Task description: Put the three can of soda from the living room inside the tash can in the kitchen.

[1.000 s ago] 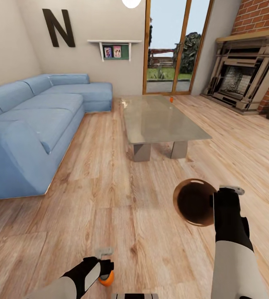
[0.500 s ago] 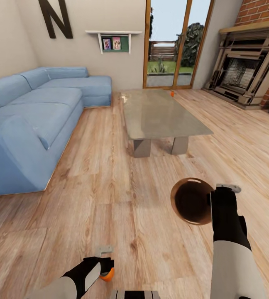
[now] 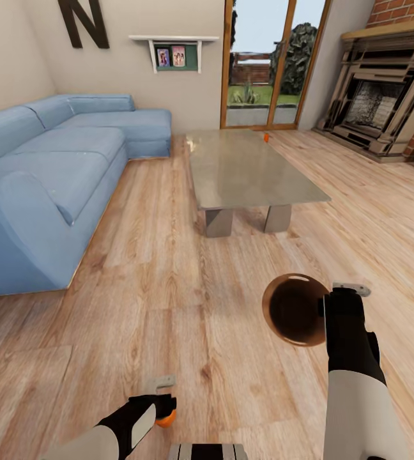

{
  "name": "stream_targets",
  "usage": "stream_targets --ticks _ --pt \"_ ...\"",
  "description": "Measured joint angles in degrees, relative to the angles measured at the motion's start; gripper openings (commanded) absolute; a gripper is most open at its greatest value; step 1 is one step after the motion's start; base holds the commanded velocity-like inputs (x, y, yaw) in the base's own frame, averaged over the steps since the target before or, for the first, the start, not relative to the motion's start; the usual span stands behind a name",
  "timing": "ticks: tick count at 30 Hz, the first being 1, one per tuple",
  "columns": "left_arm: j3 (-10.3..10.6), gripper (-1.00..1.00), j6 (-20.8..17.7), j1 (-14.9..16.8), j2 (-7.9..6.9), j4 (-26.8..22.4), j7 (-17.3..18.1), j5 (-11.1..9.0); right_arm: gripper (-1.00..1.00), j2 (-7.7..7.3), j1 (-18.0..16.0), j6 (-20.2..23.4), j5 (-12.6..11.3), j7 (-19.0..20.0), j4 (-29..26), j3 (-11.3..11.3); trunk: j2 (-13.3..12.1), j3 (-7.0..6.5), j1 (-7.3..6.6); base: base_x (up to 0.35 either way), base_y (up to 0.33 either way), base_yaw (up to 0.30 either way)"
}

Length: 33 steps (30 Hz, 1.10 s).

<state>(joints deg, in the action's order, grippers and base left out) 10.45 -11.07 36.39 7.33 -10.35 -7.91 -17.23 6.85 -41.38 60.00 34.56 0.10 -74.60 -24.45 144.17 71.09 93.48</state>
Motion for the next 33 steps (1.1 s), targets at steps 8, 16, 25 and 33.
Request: stream_targets --ticks 8,16,25,33 --pt "0.00 1.00 0.15 0.00 0.08 -0.02 0.08 0.00 -1.00 0.00 0.01 0.00 0.00 -0.01 0.02 0.06 0.06 1.10 0.14 0.000 0.000 0.000" --pt "0.01 1.00 0.29 0.00 0.13 -0.02 0.09 0.01 -1.00 0.00 0.00 0.00 0.00 0.00 0.00 0.09 0.12 1.99 0.23 0.000 0.000 0.000" --pt "-0.07 1.00 0.96 0.00 0.07 -0.02 0.07 0.01 -1.00 0.00 0.01 0.00 0.00 0.00 0.00 0.09 0.12 1.99 0.23 0.000 0.000 0.000" --pt "-0.08 1.00 1.04 0.00 0.05 -0.02 0.03 -0.13 -1.00 0.00 0.00 0.00 -0.03 0.00 0.00 0.09 0.12 1.99 0.23 0.000 0.000 0.000"
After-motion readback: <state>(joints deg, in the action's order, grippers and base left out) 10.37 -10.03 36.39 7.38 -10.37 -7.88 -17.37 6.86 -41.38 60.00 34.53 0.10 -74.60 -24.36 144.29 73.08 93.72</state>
